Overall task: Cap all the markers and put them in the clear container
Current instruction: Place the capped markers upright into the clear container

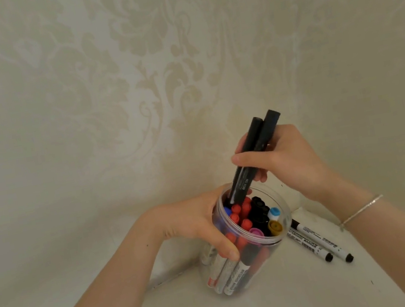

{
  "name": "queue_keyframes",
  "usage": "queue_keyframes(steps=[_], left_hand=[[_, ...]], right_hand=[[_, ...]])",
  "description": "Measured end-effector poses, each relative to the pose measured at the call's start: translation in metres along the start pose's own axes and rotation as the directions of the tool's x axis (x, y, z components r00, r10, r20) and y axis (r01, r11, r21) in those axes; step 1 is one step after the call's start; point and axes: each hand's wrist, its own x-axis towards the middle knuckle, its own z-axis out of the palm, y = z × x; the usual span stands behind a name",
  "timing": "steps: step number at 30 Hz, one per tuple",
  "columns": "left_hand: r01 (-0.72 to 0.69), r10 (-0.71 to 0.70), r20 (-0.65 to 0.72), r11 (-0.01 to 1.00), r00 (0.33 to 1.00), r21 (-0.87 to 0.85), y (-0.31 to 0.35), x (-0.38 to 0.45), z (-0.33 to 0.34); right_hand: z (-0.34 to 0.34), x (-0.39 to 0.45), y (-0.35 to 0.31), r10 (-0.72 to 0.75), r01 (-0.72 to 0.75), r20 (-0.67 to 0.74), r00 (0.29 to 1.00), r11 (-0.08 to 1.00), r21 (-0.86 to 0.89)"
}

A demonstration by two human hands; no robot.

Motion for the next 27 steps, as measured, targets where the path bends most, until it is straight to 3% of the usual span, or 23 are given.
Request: queue_keyframes(steps=[4, 8, 15, 21, 25, 27], left_hand=[[0.008, -0.008, -0.007, 0.999, 1.0, 0.038, 0.002, 0.004, 0.0], [0.003, -0.004, 0.006, 0.998, 1.0, 0.056, 0.004, 0.006, 0.001], [-0.007, 0.007, -0.001, 0.999, 1.0, 0.049, 0.004, 0.005, 0.0], [0.006, -0.007, 0.02, 0.999, 1.0, 0.043, 0.003, 0.007, 0.0], [0.007, -0.007, 0.009, 0.999, 1.0, 0.048, 0.003, 0.007, 0.0], [0.007, -0.008, 0.006, 0.999, 1.0, 0.043, 0.002, 0.006, -0.001]], right_hand=[[-0.002, 0.002, 0.003, 0.025, -0.029, -0.046, 0.999, 0.996, -0.086], [0.0, -0.001, 0.01, 0.097, -0.085, 0.068, 0.993, 0.984, -0.157], [-0.007, -0.003, 0.005, 0.071, -0.057, 0.14, 0.988, 0.993, -0.101], [-0.01, -0.002, 0.007, 0.065, -0.065, 0.059, 0.996, 0.998, -0.001], [-0.013, -0.006, 0.004, 0.189, -0.152, 0.248, 0.95, 0.975, -0.163], [-0.012, -0.005, 0.003, 0.17, -0.145, 0.178, 0.969, 0.978, -0.148]])
